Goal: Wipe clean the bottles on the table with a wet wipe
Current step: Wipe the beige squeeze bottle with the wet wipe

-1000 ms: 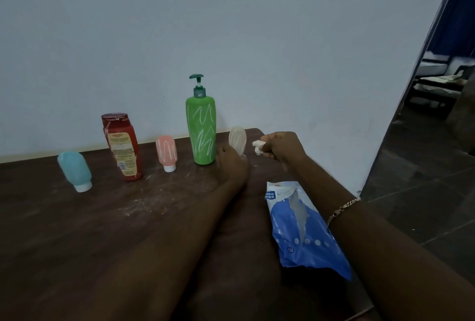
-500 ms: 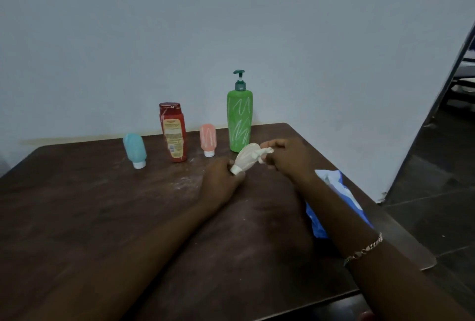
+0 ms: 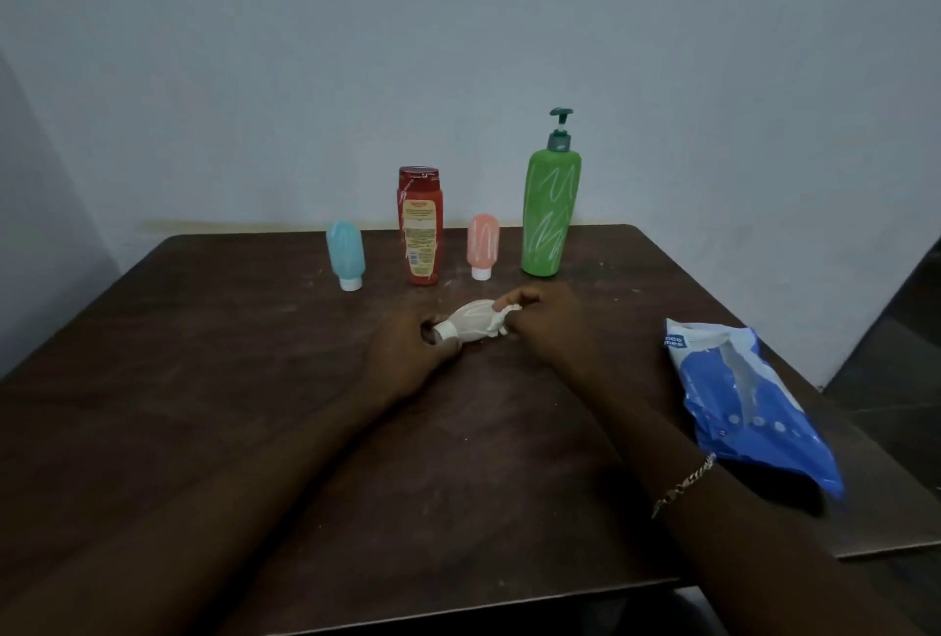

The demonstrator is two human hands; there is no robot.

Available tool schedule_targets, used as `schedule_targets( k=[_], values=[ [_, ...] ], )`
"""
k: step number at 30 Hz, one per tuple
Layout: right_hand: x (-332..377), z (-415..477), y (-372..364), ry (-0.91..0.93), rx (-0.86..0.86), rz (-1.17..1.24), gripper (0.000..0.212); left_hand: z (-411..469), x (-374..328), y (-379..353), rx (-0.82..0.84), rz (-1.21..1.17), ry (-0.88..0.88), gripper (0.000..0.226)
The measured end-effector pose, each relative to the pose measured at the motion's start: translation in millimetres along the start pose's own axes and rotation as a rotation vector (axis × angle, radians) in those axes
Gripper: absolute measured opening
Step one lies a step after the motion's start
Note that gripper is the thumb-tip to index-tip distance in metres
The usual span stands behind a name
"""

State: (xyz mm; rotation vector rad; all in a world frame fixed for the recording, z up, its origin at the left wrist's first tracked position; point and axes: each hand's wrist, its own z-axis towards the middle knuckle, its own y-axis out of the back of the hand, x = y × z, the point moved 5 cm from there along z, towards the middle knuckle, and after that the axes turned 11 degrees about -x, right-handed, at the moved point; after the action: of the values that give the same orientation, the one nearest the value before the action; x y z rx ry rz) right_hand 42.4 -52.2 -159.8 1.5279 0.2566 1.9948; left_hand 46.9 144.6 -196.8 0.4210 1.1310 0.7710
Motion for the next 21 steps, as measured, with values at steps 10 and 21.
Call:
schedule_targets(
  k=[10,21],
  values=[
    [-19,-12,-8,0.049,-0.15,-0.052,0.009,2,4,-2,0.012,-0.044,0.017,0.046],
    [-2,-28,-25,0.254,-0.08,-0.177,0.014,1,4,1,-0.009,-0.05,0.003,0.04]
  ],
)
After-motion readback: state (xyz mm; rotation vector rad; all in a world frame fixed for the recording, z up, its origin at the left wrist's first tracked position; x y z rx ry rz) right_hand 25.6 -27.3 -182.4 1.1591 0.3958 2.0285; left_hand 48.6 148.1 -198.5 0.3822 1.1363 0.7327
